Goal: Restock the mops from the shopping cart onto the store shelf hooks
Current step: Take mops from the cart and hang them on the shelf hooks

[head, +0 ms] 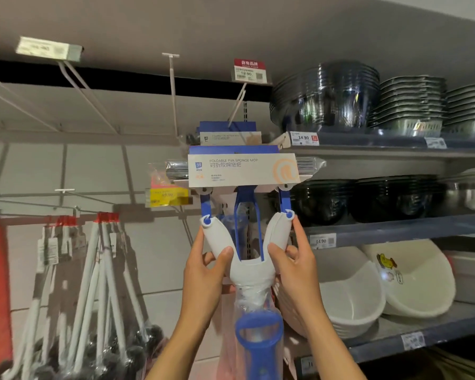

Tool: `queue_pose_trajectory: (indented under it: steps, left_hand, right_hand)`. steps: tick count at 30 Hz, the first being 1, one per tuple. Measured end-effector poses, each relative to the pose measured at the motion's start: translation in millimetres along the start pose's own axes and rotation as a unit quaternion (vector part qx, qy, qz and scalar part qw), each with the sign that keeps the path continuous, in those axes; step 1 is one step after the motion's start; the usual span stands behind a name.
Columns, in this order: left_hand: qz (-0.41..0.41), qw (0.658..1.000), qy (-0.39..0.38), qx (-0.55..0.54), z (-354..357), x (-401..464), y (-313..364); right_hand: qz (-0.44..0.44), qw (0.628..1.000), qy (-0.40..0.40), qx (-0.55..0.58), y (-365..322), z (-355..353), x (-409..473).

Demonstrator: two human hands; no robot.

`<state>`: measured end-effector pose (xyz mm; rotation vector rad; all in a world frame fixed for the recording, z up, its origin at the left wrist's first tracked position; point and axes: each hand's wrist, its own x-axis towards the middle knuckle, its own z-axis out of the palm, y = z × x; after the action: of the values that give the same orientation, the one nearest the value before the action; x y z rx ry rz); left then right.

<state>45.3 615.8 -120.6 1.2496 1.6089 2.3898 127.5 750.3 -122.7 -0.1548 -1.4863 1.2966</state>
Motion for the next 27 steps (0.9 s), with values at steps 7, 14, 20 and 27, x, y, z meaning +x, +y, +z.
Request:
queue_pose_trajectory:
  steps: [7, 14, 20, 27]
  left_hand:
    - [0.053, 0.999, -0.006, -0.004, 5, 47, 20]
    - [0.084, 0.996, -0.014, -0.010, 6, 97, 23]
    - [0.113, 0.993, -0.033, -0.017, 8, 129, 24]
    - [0.114, 0.992, -0.037, -0.025, 16, 140, 30]
  right_hand:
    - [-0.031, 0.999, 0.008, 0.013, -26, 17, 40]
    - [-0.052, 0.998, 0.034, -0.008, -33, 34, 82]
    - [-0.069, 0.996, 0.052, -0.021, -38, 42, 106]
    - [-0.070, 0.997, 0.038, 0.011, -40, 39, 120]
